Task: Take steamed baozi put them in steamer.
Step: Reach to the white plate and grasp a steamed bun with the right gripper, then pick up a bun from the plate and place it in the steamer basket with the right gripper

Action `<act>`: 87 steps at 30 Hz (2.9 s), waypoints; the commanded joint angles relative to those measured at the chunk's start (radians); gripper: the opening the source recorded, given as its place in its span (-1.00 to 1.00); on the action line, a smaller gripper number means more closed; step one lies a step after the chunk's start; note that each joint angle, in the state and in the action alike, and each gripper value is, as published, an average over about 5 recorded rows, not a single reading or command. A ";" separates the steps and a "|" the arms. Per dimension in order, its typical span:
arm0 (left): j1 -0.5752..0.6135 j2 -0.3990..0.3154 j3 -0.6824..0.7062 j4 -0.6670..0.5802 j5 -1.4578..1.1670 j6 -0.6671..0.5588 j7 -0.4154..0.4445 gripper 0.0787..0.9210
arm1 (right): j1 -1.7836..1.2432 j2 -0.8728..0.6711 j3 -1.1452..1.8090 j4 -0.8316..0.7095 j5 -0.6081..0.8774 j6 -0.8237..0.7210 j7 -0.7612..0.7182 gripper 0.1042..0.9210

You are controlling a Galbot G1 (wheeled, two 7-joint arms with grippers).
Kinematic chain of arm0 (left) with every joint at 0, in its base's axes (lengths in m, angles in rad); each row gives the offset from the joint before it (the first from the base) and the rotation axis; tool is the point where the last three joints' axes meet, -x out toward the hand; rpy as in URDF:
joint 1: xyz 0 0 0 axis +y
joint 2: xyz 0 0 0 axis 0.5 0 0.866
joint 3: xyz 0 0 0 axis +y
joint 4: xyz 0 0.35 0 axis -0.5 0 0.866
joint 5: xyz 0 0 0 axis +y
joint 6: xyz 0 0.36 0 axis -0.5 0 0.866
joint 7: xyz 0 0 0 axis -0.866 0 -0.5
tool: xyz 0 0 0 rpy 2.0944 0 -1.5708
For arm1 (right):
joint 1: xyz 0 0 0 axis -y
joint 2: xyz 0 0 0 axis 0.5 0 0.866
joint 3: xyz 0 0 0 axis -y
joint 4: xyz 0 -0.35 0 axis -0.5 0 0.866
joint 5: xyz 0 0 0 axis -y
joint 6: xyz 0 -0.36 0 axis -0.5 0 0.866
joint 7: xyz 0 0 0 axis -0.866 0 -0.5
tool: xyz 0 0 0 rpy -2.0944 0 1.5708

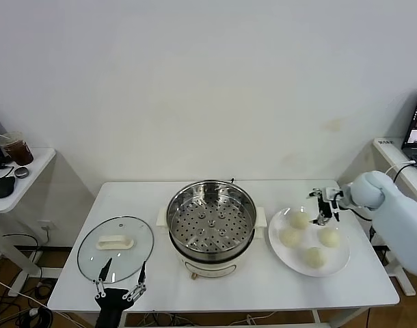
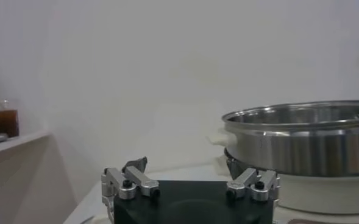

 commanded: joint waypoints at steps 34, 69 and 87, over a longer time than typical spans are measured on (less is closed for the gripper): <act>0.001 -0.004 -0.033 -0.011 0.007 -0.014 0.005 0.77 | 0.061 0.190 -0.067 -0.272 -0.095 -0.008 0.031 0.23; 0.002 0.021 -0.039 -0.063 -0.023 -0.011 0.008 0.77 | 0.781 0.054 -0.592 0.228 0.575 0.149 -0.090 -0.13; 0.021 -0.017 -0.089 -0.086 -0.035 -0.011 0.007 0.77 | 0.663 0.498 -0.798 0.123 0.378 0.527 -0.026 -0.13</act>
